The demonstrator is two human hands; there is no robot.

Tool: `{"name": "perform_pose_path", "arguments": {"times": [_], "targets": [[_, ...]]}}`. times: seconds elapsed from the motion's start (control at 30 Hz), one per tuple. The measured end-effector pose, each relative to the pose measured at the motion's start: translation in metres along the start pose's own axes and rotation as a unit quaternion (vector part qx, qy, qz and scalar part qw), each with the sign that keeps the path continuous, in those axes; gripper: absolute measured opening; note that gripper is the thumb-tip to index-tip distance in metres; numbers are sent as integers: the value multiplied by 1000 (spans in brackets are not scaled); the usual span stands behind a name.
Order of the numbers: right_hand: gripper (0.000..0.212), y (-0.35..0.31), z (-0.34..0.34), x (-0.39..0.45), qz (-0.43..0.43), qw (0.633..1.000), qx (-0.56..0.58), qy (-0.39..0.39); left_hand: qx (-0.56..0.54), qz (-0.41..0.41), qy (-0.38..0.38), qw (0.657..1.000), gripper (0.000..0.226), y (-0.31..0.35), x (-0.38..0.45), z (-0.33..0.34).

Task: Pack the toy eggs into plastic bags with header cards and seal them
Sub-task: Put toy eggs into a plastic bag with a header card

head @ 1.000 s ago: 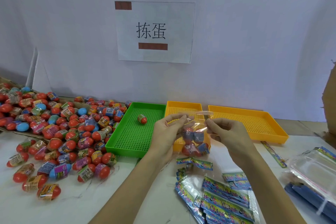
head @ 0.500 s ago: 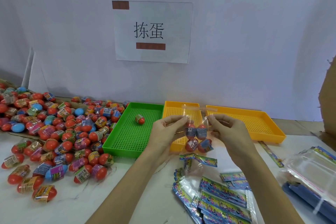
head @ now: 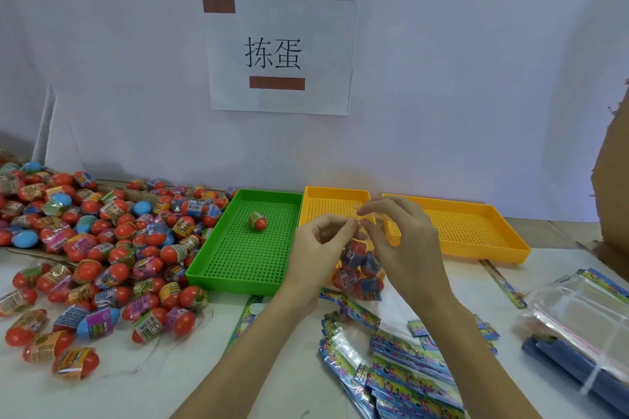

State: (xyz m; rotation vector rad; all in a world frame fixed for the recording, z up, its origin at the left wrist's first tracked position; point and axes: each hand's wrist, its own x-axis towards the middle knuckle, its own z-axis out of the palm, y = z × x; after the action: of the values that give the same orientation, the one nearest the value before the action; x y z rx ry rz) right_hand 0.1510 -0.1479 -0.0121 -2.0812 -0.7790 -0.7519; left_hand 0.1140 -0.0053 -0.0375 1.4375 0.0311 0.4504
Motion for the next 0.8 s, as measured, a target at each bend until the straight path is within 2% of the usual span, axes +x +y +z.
{"name": "perform_pose_path", "arguments": {"times": [0.2,0.53,0.67,0.8], "targets": [[11,0,-3,1,12,1000,17,3,-9,19,7,1000,7,-1,-2,3],[12,3,-6,2,20,1000,-4,2,-10,38,2,999,11,0,-3,5],[11,7,-8,4,9,1000,-17,-13,57,77,-6,995,13,-3,-2,5],[11,12,-10,6,-28,997,-58,-30,166,142,9,976,17,-5,-5,7]]}}
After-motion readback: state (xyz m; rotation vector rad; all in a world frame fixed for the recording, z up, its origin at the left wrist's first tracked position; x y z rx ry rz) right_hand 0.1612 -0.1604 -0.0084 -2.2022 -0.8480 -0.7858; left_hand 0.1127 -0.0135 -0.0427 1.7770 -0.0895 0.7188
